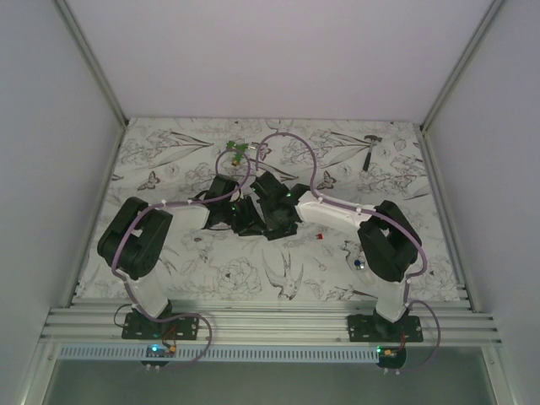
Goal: Snap on the fuse box
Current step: Install the fuse at the fuse box base.
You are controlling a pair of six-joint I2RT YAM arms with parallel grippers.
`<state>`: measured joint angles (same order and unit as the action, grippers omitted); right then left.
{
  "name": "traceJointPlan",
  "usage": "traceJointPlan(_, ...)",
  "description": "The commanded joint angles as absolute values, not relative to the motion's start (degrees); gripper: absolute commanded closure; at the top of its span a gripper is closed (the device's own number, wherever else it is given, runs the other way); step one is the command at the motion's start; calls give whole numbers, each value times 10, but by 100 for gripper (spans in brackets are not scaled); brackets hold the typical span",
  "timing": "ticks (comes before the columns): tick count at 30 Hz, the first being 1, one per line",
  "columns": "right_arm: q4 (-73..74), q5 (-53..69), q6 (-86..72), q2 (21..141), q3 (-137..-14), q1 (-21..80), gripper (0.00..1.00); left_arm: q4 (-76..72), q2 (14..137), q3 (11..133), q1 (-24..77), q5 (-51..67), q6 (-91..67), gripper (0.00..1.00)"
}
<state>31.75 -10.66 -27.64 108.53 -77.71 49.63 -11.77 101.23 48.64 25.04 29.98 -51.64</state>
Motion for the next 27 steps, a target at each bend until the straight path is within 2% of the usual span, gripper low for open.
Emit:
traceJointPlan(1, 323, -126, -274, 1082, -805, 501, 92, -100, 1028, 490, 254, 291, -522, 65)
traceJointPlan(6, 321, -139, -280, 1075, -806, 506, 99, -100, 1033, 489, 254, 286, -533, 67)
traceJointPlan(27, 301, -138, -296, 1075, -779, 505, 100, -100, 1037, 487, 254, 287, -535, 69)
